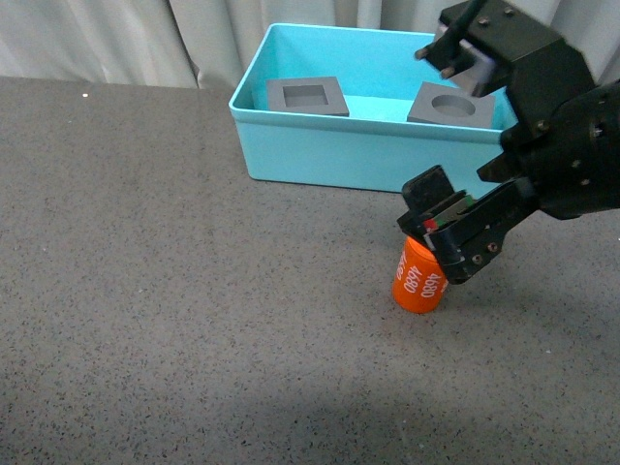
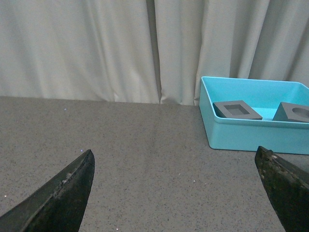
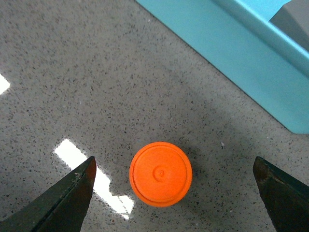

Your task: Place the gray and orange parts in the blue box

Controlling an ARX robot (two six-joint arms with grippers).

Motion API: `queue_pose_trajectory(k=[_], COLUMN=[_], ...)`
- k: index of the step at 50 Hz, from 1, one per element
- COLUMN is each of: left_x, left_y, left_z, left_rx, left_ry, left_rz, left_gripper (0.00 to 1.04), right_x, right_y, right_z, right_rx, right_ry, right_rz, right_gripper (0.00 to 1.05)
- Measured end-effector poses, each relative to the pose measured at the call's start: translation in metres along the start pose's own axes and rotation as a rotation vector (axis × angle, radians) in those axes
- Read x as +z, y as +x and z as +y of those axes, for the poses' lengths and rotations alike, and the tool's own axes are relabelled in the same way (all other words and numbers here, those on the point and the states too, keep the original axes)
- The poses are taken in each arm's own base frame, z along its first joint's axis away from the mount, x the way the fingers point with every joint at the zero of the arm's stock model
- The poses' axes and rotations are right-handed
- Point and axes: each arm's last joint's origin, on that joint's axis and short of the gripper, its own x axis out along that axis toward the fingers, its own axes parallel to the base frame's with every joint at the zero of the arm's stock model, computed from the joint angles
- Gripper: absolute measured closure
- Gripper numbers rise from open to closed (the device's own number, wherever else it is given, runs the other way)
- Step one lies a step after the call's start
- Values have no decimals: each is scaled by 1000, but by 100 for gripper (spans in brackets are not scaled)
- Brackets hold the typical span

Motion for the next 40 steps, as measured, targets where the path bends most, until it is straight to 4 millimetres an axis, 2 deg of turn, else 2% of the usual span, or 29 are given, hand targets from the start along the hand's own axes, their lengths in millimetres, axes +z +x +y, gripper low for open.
queue_pose_trajectory(k=[8,19,30,35,40], left_x=[0,0,0,0,0], left_y=[0,0,0,0,0], left_z=[0,0,0,0,0], left_rx=[0,0,0,0,0], left_ry=[0,0,0,0,0], left_rz=[0,0,0,0,0], left_gripper=[7,7,7,7,7], right_x=[4,-2,-8,-7,-6], right_y=[24,51,62,63,63], right_z=[4,8,13,13,12], right_rx=[30,8,12,4,-6], right_ry=[4,-4,7,13,17], right_rz=[135,273,315,315,315], right_gripper=[10,10,46,57,60])
